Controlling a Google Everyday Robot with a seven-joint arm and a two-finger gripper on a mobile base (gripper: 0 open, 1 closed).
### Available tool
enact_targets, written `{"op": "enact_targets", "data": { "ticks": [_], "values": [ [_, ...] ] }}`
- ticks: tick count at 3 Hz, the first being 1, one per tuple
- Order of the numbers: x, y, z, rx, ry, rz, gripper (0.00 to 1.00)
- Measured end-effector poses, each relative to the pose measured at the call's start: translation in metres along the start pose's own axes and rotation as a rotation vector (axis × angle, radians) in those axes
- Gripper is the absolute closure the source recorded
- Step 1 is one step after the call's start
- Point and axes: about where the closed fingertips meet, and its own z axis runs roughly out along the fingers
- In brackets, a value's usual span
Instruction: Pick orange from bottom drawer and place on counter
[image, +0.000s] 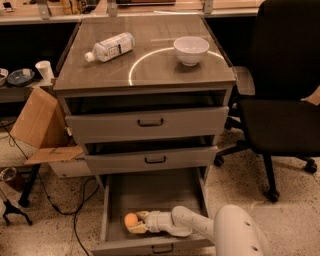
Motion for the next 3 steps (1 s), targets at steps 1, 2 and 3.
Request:
{"op": "enact_targets", "data": {
  "ticks": [1, 2, 3],
  "values": [
    [-0.026, -0.003, -0.026, -0.005, -0.025, -0.024, 1.0],
    [-0.071, -0.011, -0.069, -0.001, -0.008, -0.07, 1.0],
    [-0.128, -0.016, -0.109, -0.035, 0.038, -0.117, 1.0]
  ]
}}
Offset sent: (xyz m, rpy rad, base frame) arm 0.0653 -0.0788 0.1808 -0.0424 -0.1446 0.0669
